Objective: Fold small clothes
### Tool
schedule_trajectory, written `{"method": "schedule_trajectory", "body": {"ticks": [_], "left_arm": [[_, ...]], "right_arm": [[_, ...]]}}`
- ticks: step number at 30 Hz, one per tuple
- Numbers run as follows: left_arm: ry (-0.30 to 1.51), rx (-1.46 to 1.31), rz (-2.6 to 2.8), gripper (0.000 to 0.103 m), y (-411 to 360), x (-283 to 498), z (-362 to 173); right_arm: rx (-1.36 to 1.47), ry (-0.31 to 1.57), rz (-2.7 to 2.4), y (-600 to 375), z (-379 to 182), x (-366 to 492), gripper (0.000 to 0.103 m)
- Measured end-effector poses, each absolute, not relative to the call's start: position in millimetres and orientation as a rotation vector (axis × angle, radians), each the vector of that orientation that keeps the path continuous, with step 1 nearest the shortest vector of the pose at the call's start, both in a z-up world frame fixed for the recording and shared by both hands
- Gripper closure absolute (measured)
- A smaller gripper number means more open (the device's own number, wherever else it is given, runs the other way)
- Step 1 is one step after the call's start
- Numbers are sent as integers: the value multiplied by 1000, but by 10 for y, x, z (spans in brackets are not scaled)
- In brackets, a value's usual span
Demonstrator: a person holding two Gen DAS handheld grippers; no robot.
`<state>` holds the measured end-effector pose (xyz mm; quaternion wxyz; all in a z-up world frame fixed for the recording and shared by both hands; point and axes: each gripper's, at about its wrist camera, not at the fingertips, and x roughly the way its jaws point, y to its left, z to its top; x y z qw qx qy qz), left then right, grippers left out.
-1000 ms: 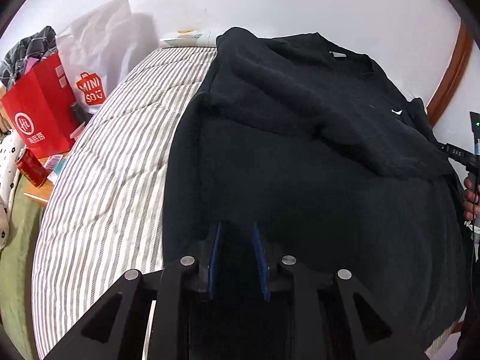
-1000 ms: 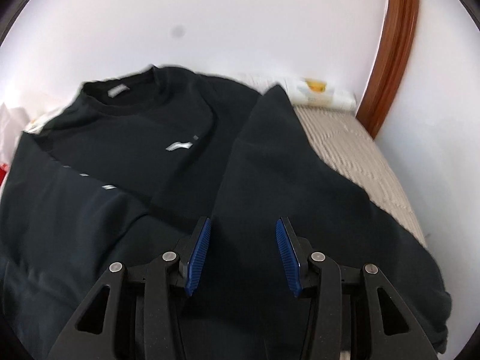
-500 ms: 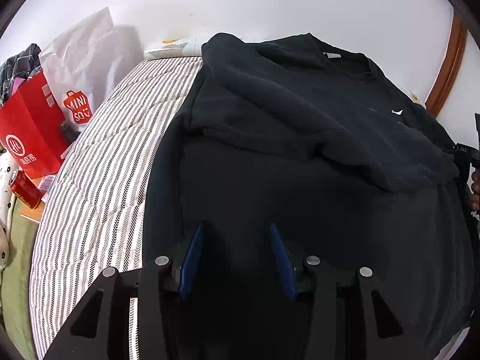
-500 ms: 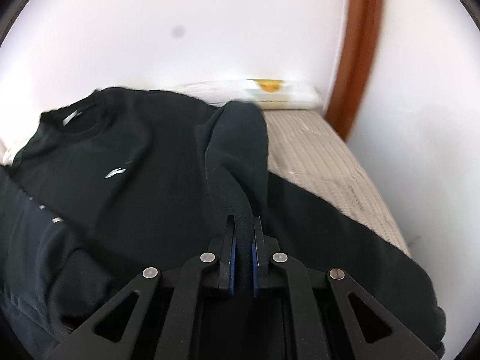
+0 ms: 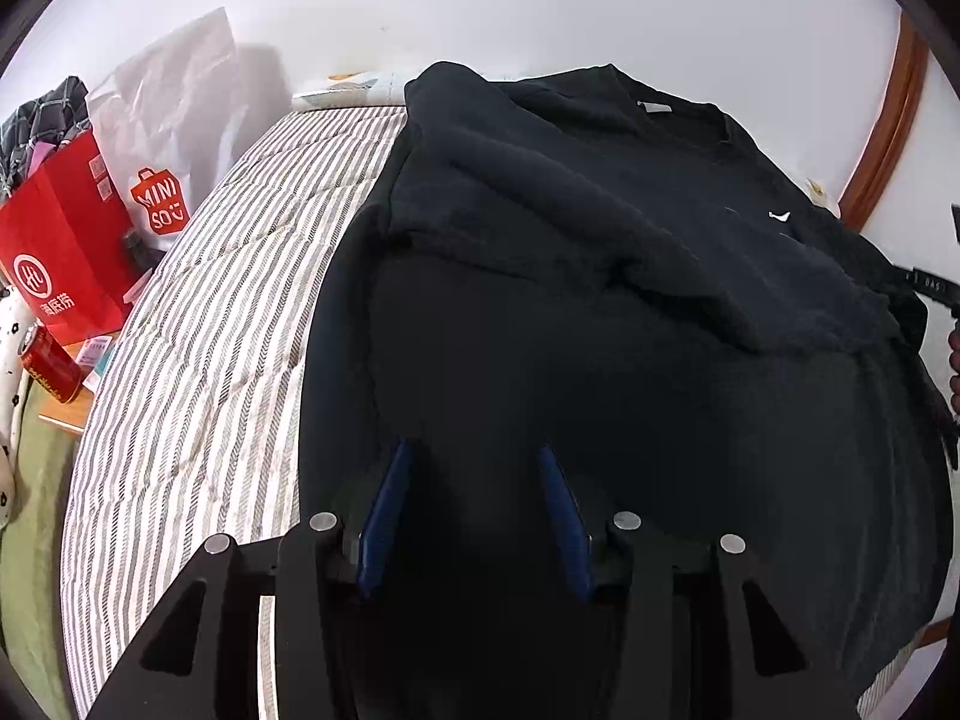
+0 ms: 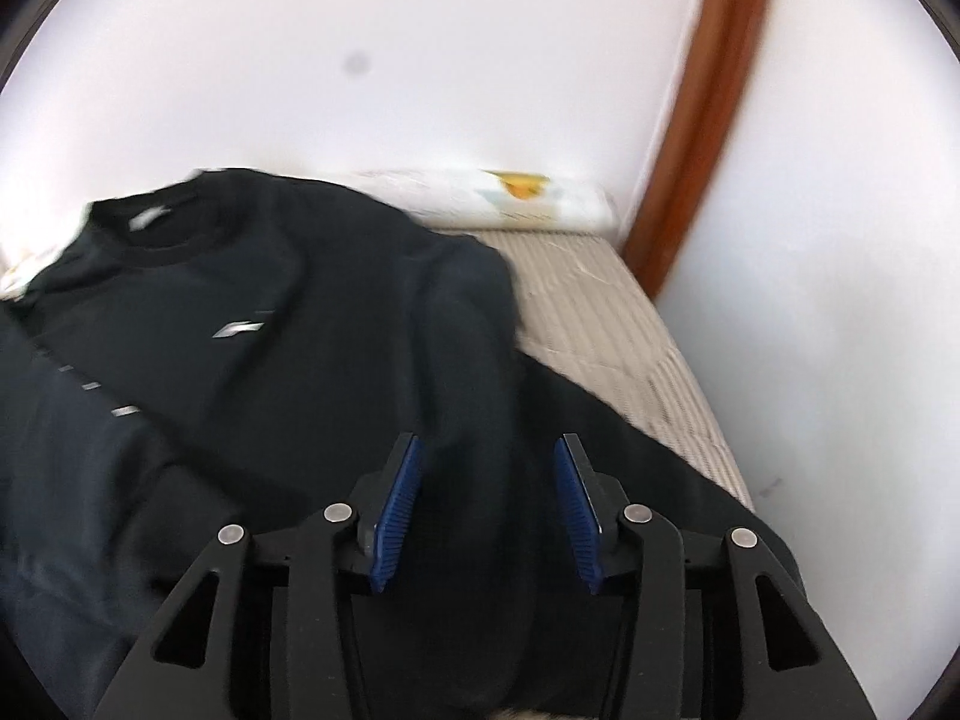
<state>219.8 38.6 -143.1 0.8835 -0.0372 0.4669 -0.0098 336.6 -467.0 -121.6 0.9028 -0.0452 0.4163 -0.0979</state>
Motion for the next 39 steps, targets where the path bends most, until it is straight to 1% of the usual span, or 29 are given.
{"method": "schedule_trajectory", "body": {"ticks": [1,2,4,5,9,14,15,16,17,18,19,22,25,27,30,32,34,35,36,39], "left_arm": [[972,-78,-22,59,384,2184,-1428],[971,-78,-26,59,383,2164,-1425],[970,-81,-27,58,390,2144,-1417],[969,-87,-28,58,400,2137,-1411],[958,-104,-29,58,450,2116,-1372],[953,-98,-15,56,497,2177,-1349],[954,-99,-13,56,504,2203,-1356],[956,-102,-10,56,512,2235,-1373],[958,-103,-6,56,514,2247,-1385],[963,-104,1,56,515,2271,-1406],[967,-105,6,56,512,2289,-1426],[970,-102,19,56,514,2311,-1454],[972,-94,19,56,517,2312,-1452],[974,-95,17,56,529,2292,-1453],[974,-103,14,55,556,2270,-1448],[974,-114,14,55,574,2266,-1438],[971,-121,14,55,585,2253,-1427],[969,-121,14,55,588,2246,-1423],[968,-120,14,55,595,2235,-1420],[967,-122,20,55,639,2196,-1420]], "right_arm": [[-104,856,-182,-4556,-1180,3325,49],[-111,846,-157,-4432,-1152,3290,46],[-102,844,-86,-4227,-1150,3219,32],[-97,856,-50,-4147,-1174,3201,31],[-45,926,33,-3977,-1405,3202,30],[108,1024,65,-4127,-1702,3368,31],[157,1038,94,-4164,-1754,3387,35],[188,1040,123,-4163,-1787,3389,52],[207,1038,161,-4122,-1801,3428,61],[206,1033,185,-4089,-1794,3416,79],[197,1016,221,-4053,-1765,3426,92],[175,932,224,-4037,-1572,3401,94],[136,823,145,-4153,-1310,3446,94],[110,787,63,-4262,-1223,3490,94],[110,836,33,-4379,-1281,3597,91],[56,869,-1,-4334,-1366,3651,85],[-14,891,-56,-4273,-1410,3633,65],[-31,887,-69,-4270,-1413,3595,62],[-44,876,-85,-4266,-1422,3578,61],[-72,850,-105,-4259,-1415,3443,60]]}}
